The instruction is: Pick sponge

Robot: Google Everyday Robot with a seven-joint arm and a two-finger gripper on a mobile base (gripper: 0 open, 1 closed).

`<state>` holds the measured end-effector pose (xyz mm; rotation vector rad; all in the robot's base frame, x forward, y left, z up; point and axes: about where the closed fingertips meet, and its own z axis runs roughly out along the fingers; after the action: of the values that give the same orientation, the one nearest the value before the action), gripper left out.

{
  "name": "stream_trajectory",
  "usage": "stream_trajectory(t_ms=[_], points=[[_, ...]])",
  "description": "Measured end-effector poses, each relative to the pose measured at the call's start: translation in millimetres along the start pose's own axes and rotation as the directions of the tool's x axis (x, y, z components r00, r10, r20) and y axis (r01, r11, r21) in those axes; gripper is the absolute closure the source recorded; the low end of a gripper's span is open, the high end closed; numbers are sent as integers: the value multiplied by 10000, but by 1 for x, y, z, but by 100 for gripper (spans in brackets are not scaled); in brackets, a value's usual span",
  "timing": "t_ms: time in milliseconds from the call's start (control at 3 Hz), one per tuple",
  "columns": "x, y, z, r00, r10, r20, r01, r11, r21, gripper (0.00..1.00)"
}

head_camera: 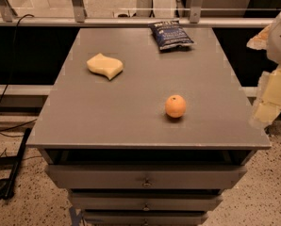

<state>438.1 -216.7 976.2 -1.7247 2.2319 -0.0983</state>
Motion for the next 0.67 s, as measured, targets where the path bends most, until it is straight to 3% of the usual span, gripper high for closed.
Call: stream_trajectory(t_ms=[667], points=[[-8, -4, 2, 9988, -112, 479, 110, 9999, 51, 0]])
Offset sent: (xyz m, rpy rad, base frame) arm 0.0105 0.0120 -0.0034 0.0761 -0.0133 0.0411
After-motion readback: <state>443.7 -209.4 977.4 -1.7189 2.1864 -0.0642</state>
